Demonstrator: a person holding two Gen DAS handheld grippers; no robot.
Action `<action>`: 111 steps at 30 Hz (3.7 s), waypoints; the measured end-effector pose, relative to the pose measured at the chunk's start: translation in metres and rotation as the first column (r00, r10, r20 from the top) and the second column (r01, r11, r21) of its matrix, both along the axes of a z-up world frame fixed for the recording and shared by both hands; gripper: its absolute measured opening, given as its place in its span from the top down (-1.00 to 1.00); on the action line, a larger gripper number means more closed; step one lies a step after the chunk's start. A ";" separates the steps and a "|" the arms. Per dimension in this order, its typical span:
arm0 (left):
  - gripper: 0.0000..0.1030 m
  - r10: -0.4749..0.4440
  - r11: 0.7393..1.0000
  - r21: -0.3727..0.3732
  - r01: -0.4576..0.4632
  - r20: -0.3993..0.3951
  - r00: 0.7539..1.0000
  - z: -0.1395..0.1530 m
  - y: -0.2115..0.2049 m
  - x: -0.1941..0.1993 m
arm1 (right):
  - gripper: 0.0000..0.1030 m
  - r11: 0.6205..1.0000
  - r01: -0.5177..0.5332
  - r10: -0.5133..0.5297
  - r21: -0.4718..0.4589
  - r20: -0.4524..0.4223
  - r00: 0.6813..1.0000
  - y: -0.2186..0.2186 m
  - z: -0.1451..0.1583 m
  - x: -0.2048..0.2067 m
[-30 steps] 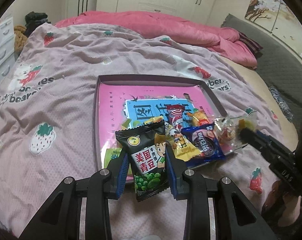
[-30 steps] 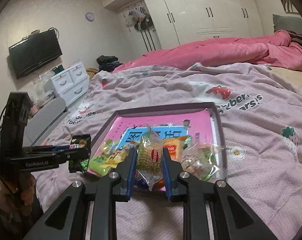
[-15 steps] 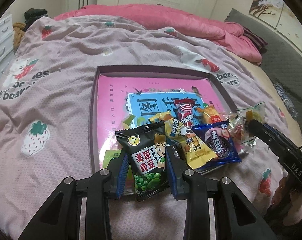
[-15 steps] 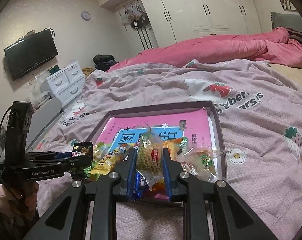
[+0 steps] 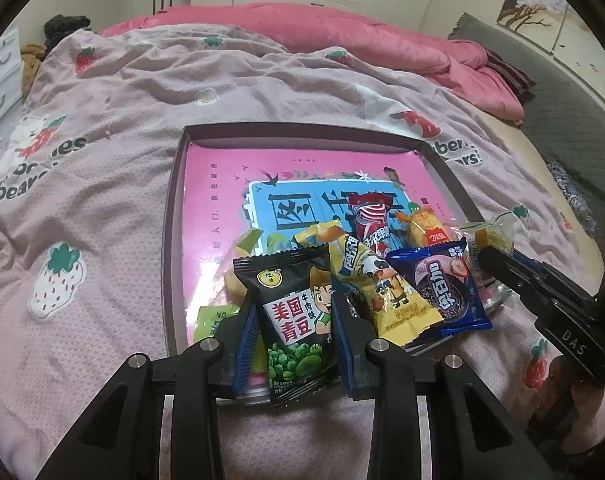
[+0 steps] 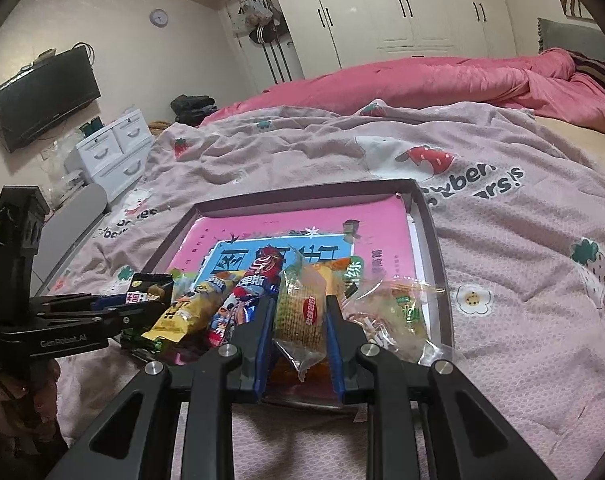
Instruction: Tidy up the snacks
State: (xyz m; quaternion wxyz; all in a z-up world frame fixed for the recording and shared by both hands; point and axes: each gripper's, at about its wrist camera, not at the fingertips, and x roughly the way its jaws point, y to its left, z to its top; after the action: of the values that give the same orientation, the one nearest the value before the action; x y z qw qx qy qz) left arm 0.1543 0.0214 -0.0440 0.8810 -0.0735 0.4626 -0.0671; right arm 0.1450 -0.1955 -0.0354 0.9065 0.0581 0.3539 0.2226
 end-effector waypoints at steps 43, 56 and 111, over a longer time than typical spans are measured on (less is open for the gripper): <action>0.11 -0.028 1.000 0.001 0.028 0.000 1.000 0.005 -0.005 -0.001 | 0.23 0.999 0.049 -0.050 0.021 0.039 0.998 -0.016 0.013 -0.005; -0.10 -0.024 1.000 0.012 0.024 0.018 1.000 0.016 -0.006 -0.009 | 0.03 0.997 0.066 -0.067 0.029 0.053 0.996 -0.022 0.019 -0.011; -0.49 0.011 0.998 0.059 -0.013 0.031 0.999 0.043 -0.019 -0.108 | -0.81 0.981 0.171 -0.166 -0.096 0.059 0.984 -0.014 0.045 -0.103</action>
State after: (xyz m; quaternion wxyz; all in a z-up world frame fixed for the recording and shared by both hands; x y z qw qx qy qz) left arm 0.0467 0.0021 -0.0011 0.8902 -0.0493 0.4501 -0.0494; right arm 0.0423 -0.2096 0.0100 0.9326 0.0366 0.3353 0.1282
